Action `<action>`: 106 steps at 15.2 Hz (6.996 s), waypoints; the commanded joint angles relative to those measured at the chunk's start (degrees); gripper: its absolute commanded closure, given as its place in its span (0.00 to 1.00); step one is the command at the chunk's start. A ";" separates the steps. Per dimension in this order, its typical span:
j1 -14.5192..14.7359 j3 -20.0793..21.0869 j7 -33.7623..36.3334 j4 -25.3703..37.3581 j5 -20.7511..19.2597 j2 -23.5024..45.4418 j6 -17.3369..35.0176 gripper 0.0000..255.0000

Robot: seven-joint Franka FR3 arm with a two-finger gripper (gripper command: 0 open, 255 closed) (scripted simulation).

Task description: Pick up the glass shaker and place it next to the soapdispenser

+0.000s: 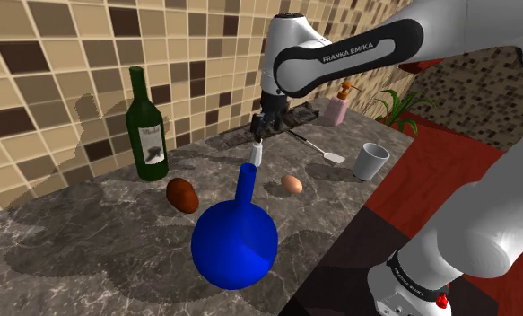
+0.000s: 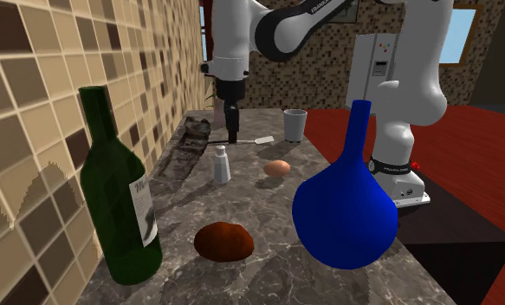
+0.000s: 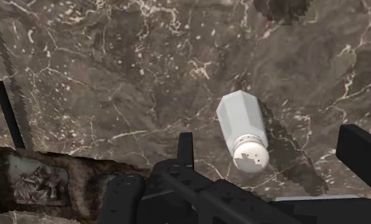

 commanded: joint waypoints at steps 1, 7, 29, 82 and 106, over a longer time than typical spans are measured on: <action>0.21 0.26 1.81 3.25 -1.96 4.65 1.99 0.00; 0.33 -0.02 3.14 3.31 -3.60 8.52 5.99 0.00; 0.26 -0.14 3.25 2.92 -3.86 9.22 7.06 1.00; 0.62 0.60 -2.45 38.22 -0.73 4.24 -32.82 1.00; -14.14 -15.18 -32.68 31.54 1.61 -1.63 -28.69 1.00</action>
